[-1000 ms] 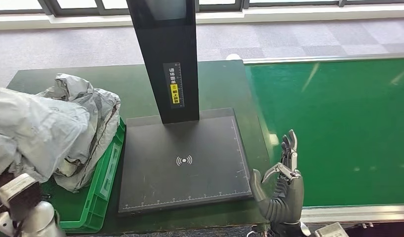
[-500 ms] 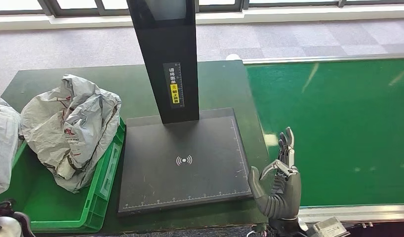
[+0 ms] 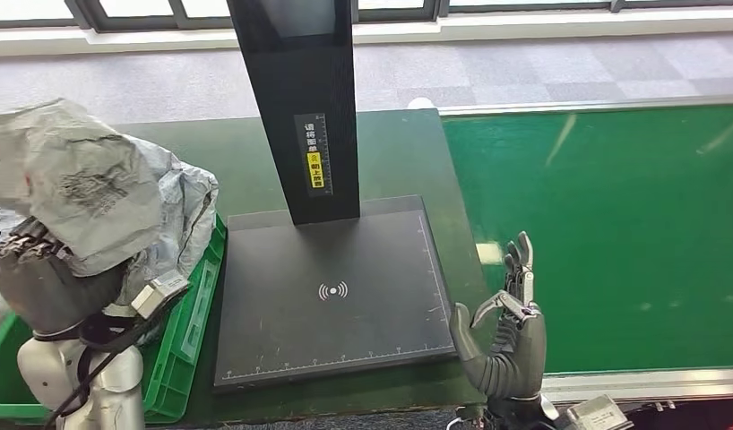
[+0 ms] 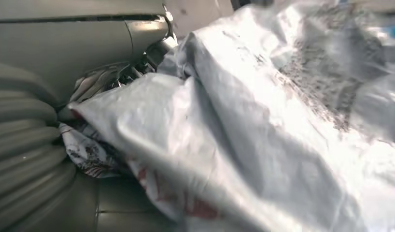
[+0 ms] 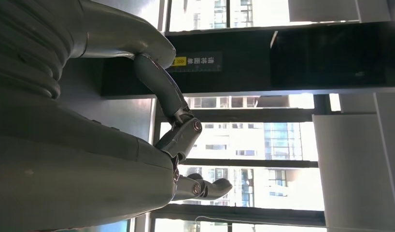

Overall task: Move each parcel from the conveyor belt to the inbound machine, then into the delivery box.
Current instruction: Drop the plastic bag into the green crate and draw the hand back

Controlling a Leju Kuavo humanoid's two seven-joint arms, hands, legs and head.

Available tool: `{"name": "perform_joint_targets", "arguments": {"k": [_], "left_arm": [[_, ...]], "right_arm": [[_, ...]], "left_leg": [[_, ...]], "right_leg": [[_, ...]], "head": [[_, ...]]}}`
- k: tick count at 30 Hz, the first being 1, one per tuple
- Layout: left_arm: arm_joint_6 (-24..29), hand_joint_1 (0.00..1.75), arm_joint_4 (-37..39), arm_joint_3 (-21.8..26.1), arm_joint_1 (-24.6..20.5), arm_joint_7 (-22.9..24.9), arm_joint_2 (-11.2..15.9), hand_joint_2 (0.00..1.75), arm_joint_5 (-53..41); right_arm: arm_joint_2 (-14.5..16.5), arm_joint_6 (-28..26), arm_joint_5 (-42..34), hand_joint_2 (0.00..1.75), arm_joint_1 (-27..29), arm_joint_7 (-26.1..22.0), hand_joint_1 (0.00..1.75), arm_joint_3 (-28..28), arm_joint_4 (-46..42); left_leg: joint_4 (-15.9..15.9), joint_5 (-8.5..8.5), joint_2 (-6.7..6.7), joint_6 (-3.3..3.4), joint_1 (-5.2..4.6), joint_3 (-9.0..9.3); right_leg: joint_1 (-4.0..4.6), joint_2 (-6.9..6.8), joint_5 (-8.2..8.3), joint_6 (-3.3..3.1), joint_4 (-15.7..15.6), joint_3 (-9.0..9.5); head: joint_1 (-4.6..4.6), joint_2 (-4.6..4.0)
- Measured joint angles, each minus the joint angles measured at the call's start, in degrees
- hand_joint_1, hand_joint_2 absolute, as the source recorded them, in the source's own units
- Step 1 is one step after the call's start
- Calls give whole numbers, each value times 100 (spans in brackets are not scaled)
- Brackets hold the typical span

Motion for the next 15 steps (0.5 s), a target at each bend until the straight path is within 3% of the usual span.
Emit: {"name": "perform_joint_targets", "arguments": {"k": [3, 9, 15], "left_arm": [[-6, 175, 296, -103, -61, 143, 44, 175, -172], [-549, 175, 954, -334, -86, 1404, 297, 175, -1322], [-816, 175, 1694, -392, -271, 2222, 574, 175, -1919]], "right_arm": [[0, 15, 3, 175, 4, 1, 0, -8, 1], [-2, 143, 35, 175, 33, 0, 0, -75, 1], [-2, 136, 81, 175, 85, 0, 0, -93, -1]], "left_leg": [[0, 0, 0, -1, 0, 0], [0, -2, 0, 0, 0, -1], [0, 0, 1, -2, 0, -1]], "right_leg": [[0, 2, 0, 1, 0, -1], [1, 2, -6, -1, 0, -2], [4, 2, -4, -3, 1, -3]], "head": [[1, 0], [1, 0], [1, 0]]}}
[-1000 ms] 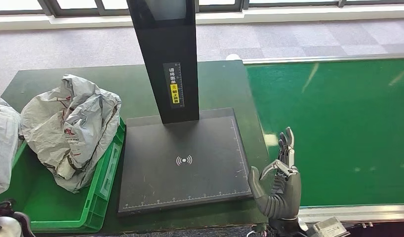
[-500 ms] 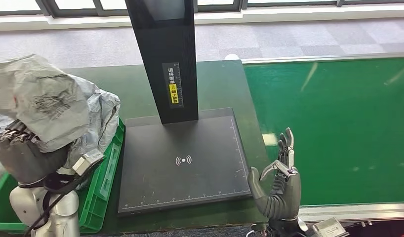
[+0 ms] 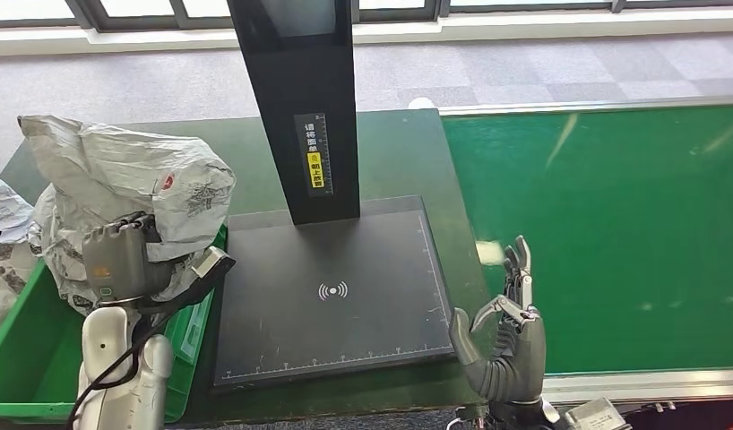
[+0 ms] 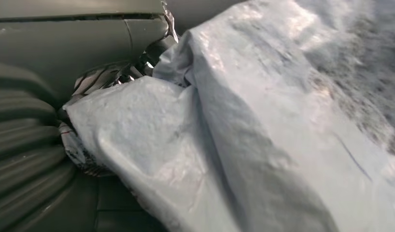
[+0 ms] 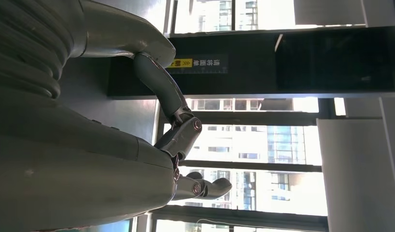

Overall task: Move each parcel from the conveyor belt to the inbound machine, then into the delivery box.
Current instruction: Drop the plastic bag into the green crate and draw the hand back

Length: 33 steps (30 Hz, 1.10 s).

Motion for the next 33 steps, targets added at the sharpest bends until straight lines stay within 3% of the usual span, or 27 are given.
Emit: {"name": "perform_joint_targets", "arguments": {"k": [9, 15, 21, 22, 24, 25, 26, 27, 28, 29, 31, 33], "left_arm": [[-47, 175, 426, -8, -148, 193, 148, 175, -135], [-238, 175, 601, -176, -170, 1238, 412, 175, -223], [-283, 175, 641, -256, -171, 1486, 511, 175, -225], [-338, 175, 681, -364, -170, 1723, 612, 175, -225], [-541, 175, 789, -850, -147, 2733, 1065, 175, -227], [-651, 157, 836, -1104, -128, 3228, 1306, 175, -227], [-732, 113, 861, -1295, -105, 3577, 1500, 175, -228], [-764, 70, 872, -1358, -85, 3619, 1574, 175, -228], [-760, 26, 888, -1393, -67, 3581, 1618, 131, -228], [-715, 0, 909, -1410, -51, 3499, 1637, 87, -228], [-504, 0, 951, -1399, -28, 3302, 1641, 0, -228], [-205, 0, 975, -1320, -3, 3104, 1609, 0, -228]], "right_arm": [[0, -4, 11, 175, 4, 0, 0, 0, 0], [0, -55, 43, 175, 20, 0, 0, 0, 0], [0, -68, 48, 175, 39, 0, 0, 0, 0], [0, -79, 52, 175, 62, 0, 0, 0, 0], [0, -89, 80, 175, 110, 0, 0, -1, -1], [0, -90, 96, 175, 129, 0, 0, -1, -2], [0, -85, 110, 175, 134, 0, 0, -1, -2], [0, -85, 116, 175, 134, 0, 0, -1, -2], [0, -86, 121, 175, 134, 0, 0, -1, -2], [0, -90, 125, 175, 134, 0, 0, -1, -2], [0, -105, 134, 175, 134, 0, 0, 0, -2], [1, -131, 149, 175, 138, 0, 0, 0, -2]], "left_leg": [[0, 0, 0, 0, 0, -1], [0, 0, 5, -1, 0, -1], [0, 0, 5, -1, 0, 0], [0, 0, 5, -1, 0, -1], [-1, 0, 8, -3, 2, -1], [-1, 0, 9, -4, 3, -1], [-1, 0, 10, -4, 3, -1], [-1, 0, 9, -4, 3, -1], [-1, 0, 7, -4, 3, -1], [-1, 0, 5, -4, 3, -2], [-1, 0, 4, -4, 3, -3], [-1, 0, 5, -4, 3, -3]], "right_leg": [[-1, 0, 0, -1, 0, 0], [1, 3, 0, -1, 0, -4], [2, 3, 0, -1, 1, -4], [4, 3, 0, -2, 1, -4], [10, 6, 0, -4, 3, -4], [13, 8, -1, -6, 4, -3], [14, 10, -1, -7, 5, -4], [14, 8, -1, -7, 5, -3], [14, 7, -2, -8, 5, -2], [14, 5, -3, -9, 5, -1], [13, 4, -3, -9, 5, -1], [11, 4, -3, -9, 5, -1]], "head": [[0, 0], [0, 0], [-1, 0], [-1, 0], [-1, 0], [0, 0], [0, 0], [0, 0], [0, 0], [0, 0], [0, 0], [0, 0]]}}
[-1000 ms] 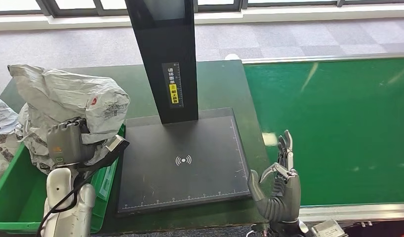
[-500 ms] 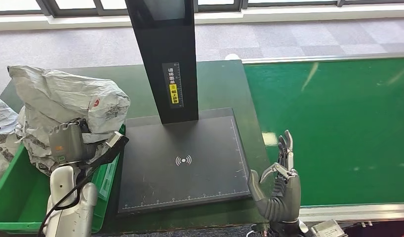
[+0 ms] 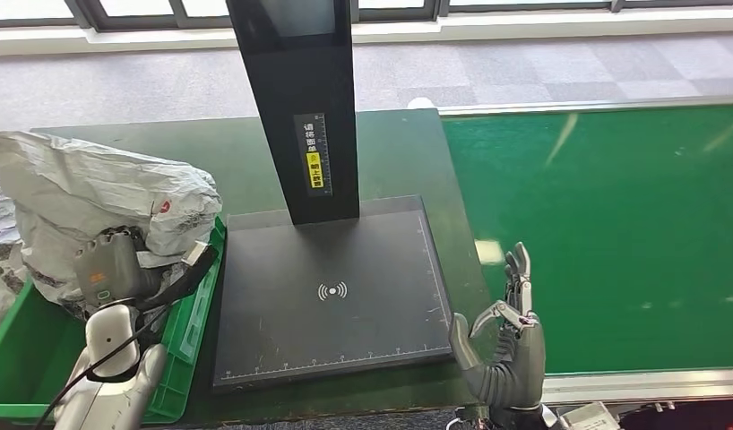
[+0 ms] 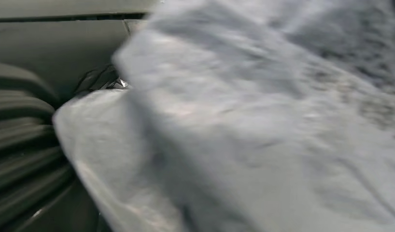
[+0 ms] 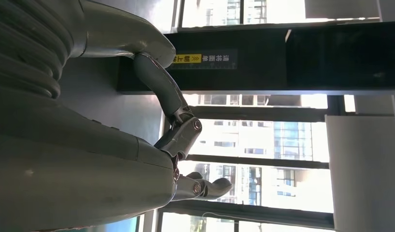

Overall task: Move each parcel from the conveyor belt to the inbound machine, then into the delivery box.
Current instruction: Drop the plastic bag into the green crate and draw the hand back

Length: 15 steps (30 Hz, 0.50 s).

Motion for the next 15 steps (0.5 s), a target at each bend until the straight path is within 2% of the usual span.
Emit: {"name": "perform_joint_targets", "arguments": {"k": [3, 12, 15], "left_arm": [[315, 0, 5, 198, 47, -221, -102, 0, 0], [447, 0, 5, 457, 98, -356, -245, 0, 0], [773, 0, -49, 644, 150, -814, -369, 0, 17]], "right_arm": [[1, -23, 16, 175, 16, 0, 0, 0, 0], [0, -29, 17, 175, 25, 0, 0, 0, 0], [0, -60, 16, 175, 27, 0, 0, 0, 0]], "left_leg": [[0, 0, 1, 0, 0, 0], [0, 0, 0, 0, -1, 0], [0, 0, 0, 0, -1, 0]], "right_leg": [[-2, 0, 0, 0, -1, -1], [1, 0, 0, 0, 0, 0], [1, 0, 0, 0, 0, 0]], "head": [[0, 0], [0, 0], [0, 0]]}}
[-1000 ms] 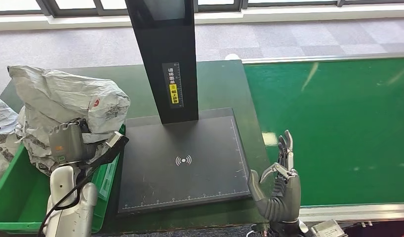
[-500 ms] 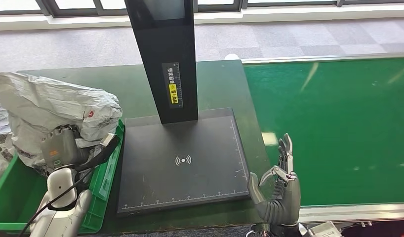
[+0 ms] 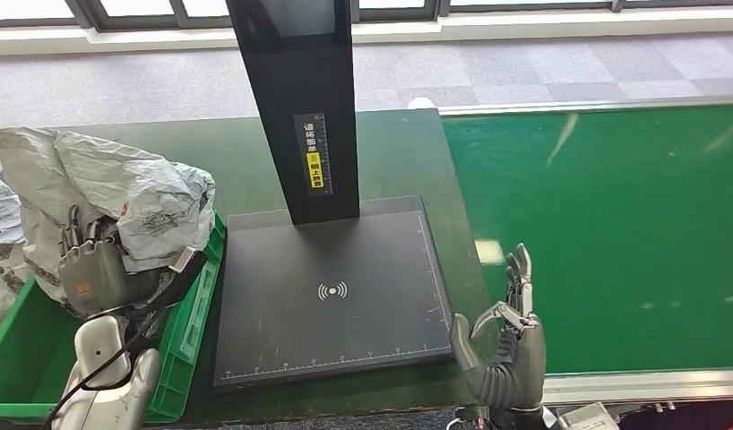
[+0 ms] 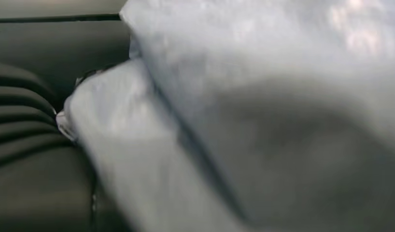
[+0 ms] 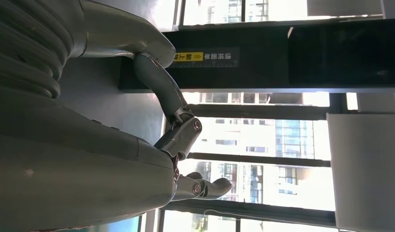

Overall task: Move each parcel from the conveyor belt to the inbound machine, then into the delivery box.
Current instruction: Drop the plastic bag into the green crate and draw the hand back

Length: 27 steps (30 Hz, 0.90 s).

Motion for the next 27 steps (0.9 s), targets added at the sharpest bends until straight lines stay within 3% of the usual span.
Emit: {"name": "perform_joint_targets", "arguments": {"k": [3, 7, 10, 17, 27], "left_arm": [[265, 0, -182, 302, 91, -720, -199, 0, 245], [312, 0, -464, 686, 184, -1976, -504, 0, 1320], [321, 0, -574, 933, 204, -2560, -716, 0, 1897], [322, 0, -610, 1259, 149, -3136, -972, 0, 2538], [322, 0, -310, 1285, -88, -3202, -1011, 0, 2734]], "right_arm": [[0, -58, -10, 175, 1, 0, 0, 0, 0], [-1, -150, -43, 175, 4, 0, 0, 0, 0], [-1, -169, -49, 175, 4, 0, 0, 0, 0], [-2, -177, -40, 175, 3, 0, 0, 0, 0], [-8, -211, -36, 175, 3, 0, 0, 0, 0]], "left_leg": [[0, 0, 0, 0, 0, 0], [0, -1, -1, 1, 0, -2], [0, -1, -2, 1, 0, -2], [0, -1, -4, 1, -1, 2], [0, 1, -8, 1, 0, 7]], "right_leg": [[-2, 0, 0, 0, 0, 0], [-3, -1, -1, 1, -2, 0], [-3, -2, -1, 1, -2, 0], [-3, -5, -1, 1, -1, 4], [-5, -17, -1, 0, 0, 11]], "head": [[0, 0], [0, 0], [0, 0], [0, 0], [0, 0]]}}
